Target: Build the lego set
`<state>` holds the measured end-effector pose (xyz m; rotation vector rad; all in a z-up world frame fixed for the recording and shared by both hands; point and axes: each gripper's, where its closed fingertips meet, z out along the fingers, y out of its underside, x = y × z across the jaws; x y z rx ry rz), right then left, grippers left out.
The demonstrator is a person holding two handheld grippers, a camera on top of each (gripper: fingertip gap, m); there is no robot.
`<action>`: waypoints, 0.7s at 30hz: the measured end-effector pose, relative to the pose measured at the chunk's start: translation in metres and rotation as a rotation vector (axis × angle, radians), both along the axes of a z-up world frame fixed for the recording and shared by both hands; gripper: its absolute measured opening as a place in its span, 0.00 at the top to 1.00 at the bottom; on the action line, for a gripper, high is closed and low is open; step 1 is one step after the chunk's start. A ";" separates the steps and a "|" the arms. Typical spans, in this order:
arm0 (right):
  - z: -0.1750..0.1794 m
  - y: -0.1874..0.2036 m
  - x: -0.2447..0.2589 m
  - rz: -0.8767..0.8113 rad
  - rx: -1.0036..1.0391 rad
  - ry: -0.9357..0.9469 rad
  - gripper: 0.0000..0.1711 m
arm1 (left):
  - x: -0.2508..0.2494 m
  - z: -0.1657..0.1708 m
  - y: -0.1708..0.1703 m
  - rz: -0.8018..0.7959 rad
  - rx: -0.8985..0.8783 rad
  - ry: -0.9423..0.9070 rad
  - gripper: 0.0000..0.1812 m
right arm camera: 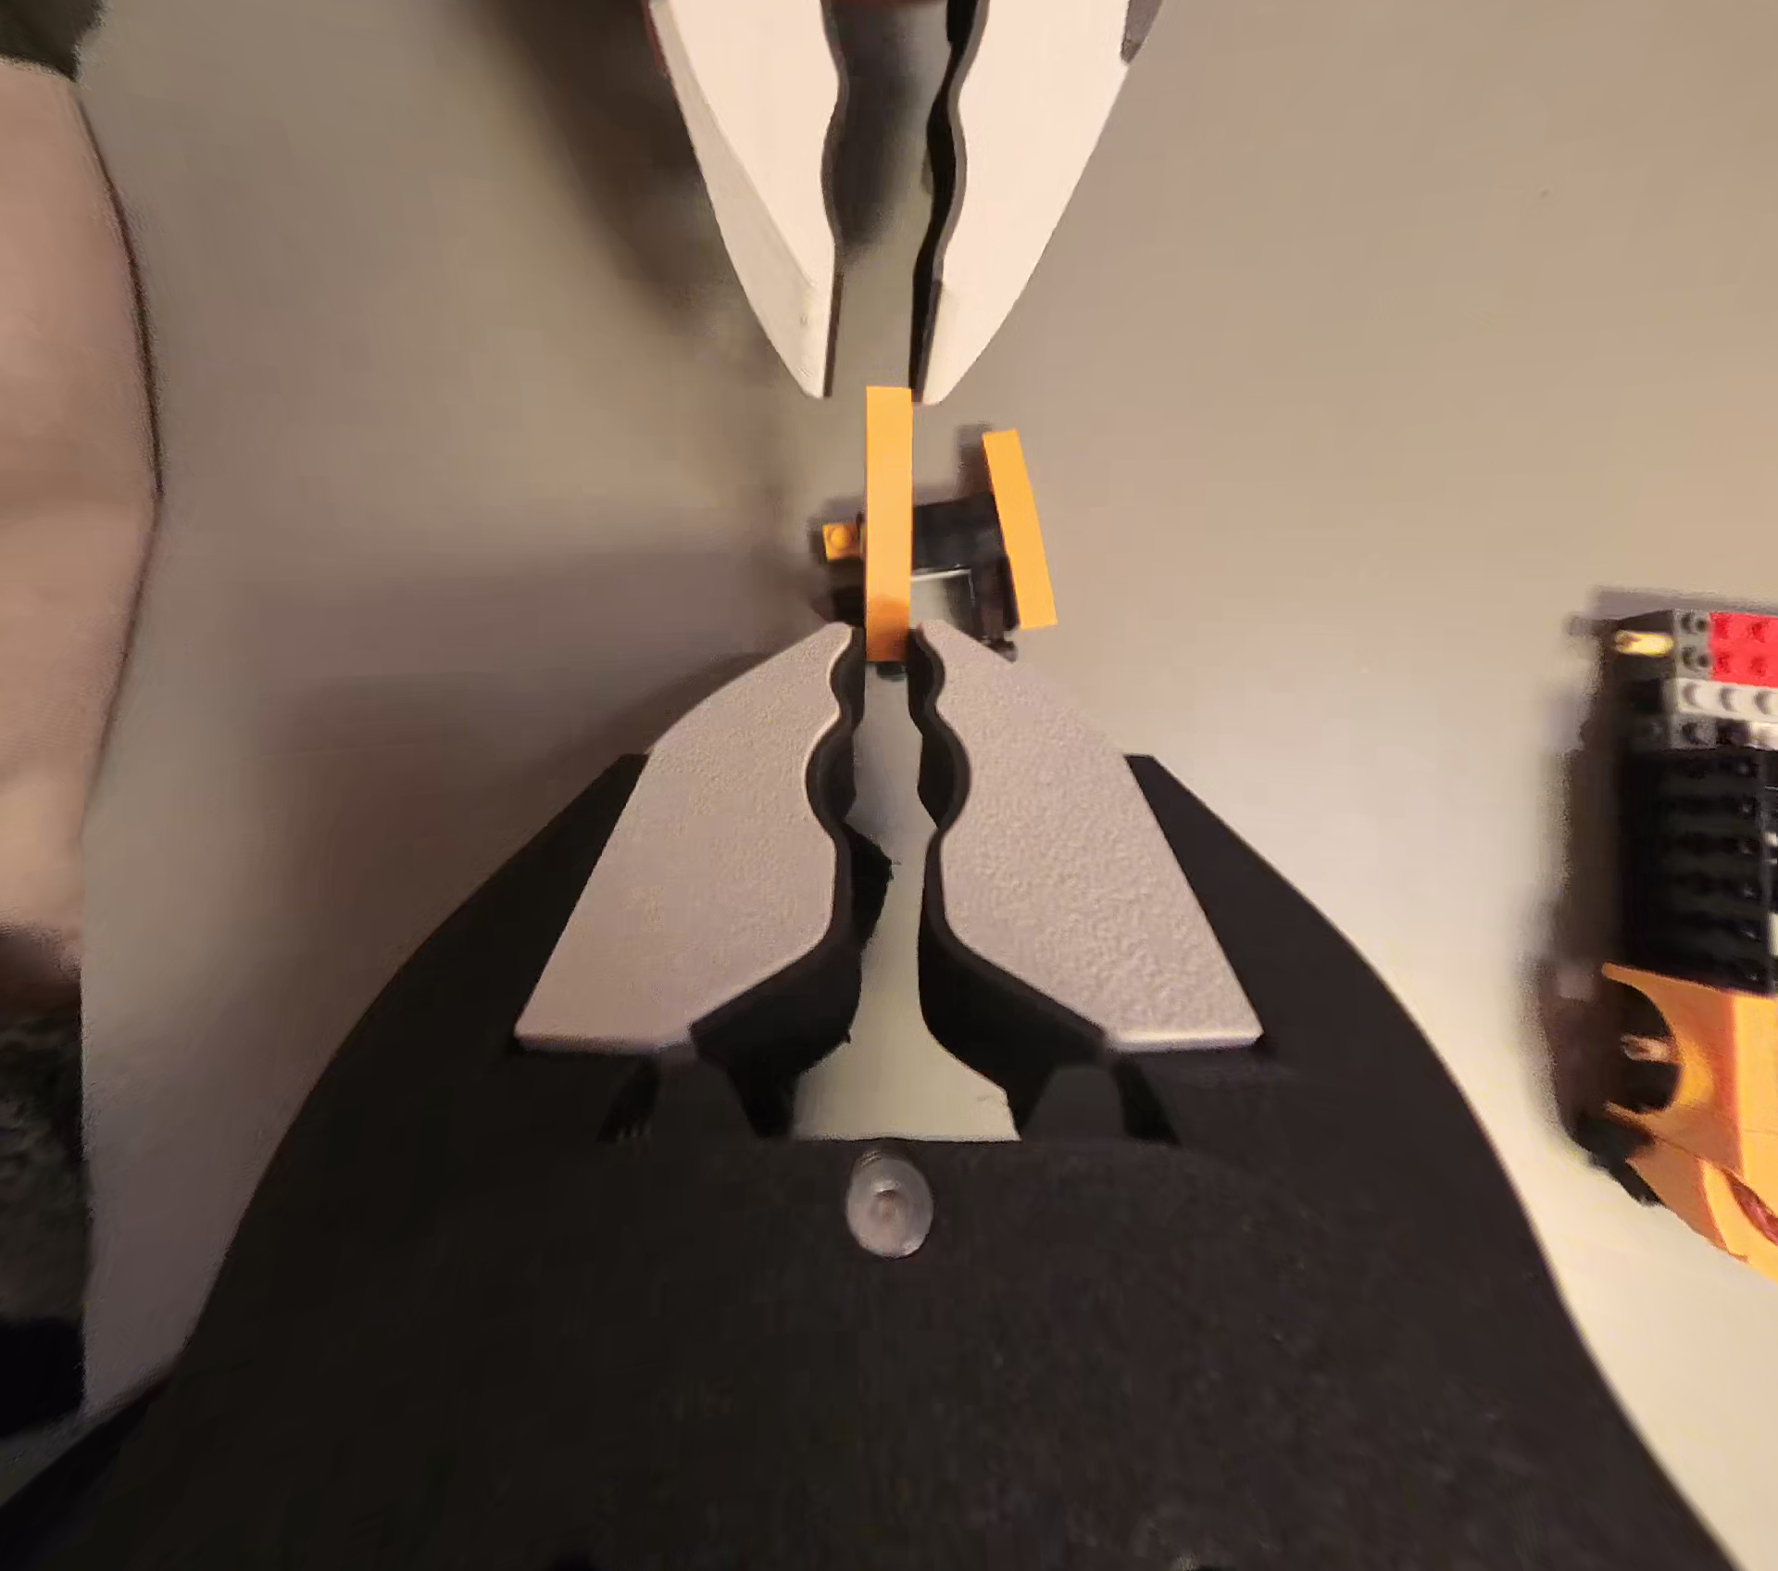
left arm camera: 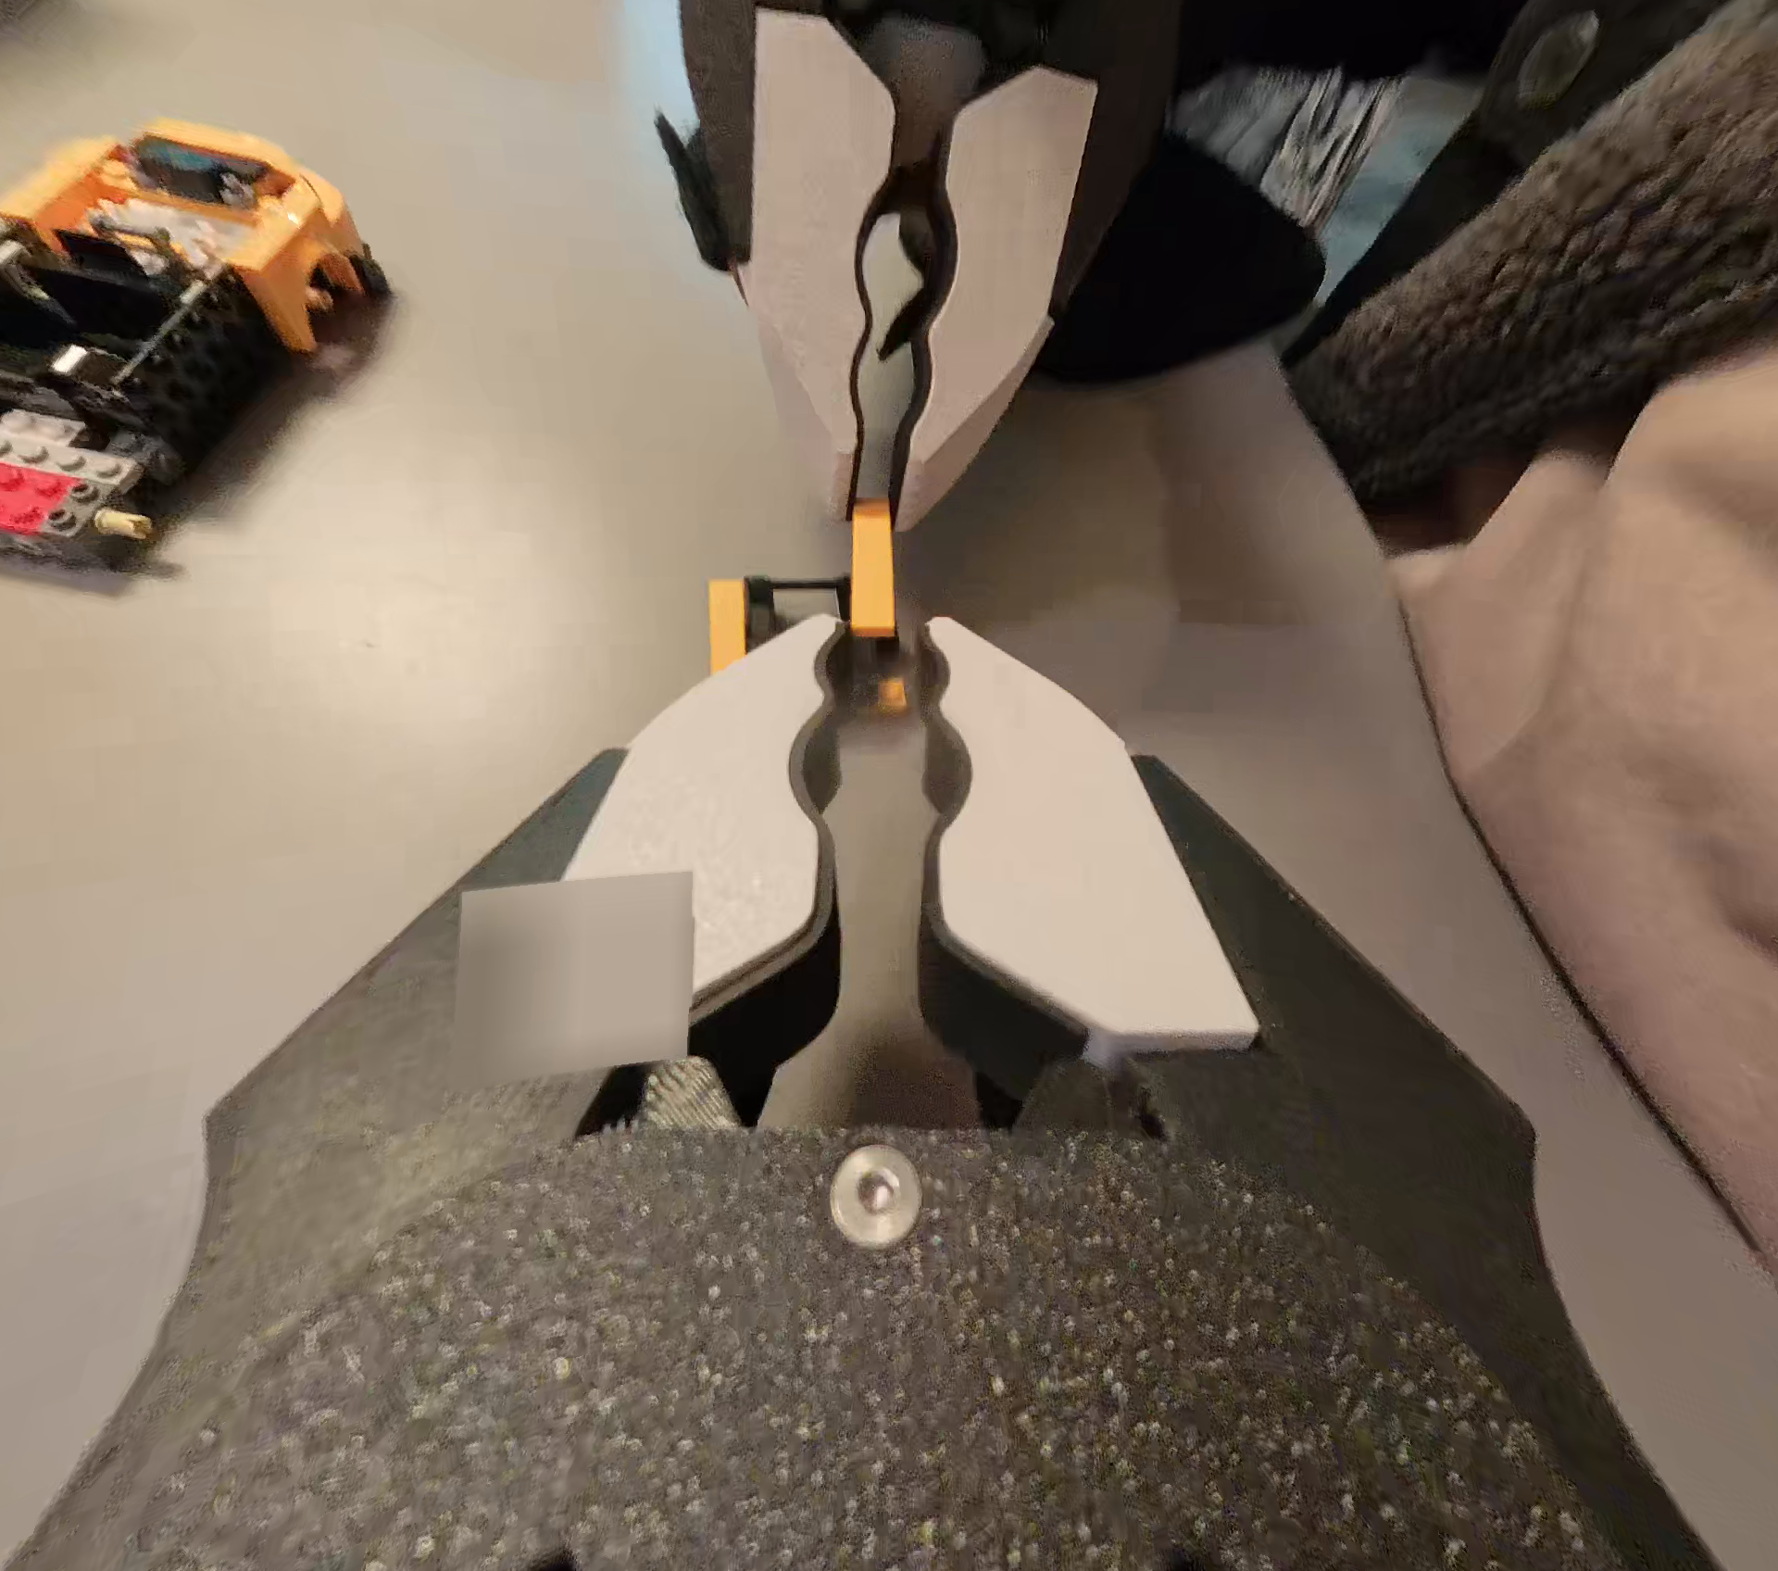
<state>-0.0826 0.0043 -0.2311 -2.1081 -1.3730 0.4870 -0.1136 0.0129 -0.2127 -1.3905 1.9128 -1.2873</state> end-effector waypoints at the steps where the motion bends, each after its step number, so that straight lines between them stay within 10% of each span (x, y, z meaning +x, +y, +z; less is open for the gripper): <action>1: -0.003 -0.002 -0.001 0.007 -0.017 -0.021 0.95 | -0.001 -0.005 -0.001 -0.007 0.029 0.027 0.93; 21: -0.015 -0.007 0.000 0.151 -0.019 -0.338 0.95 | -0.006 -0.029 -0.015 -0.047 0.231 0.196 0.94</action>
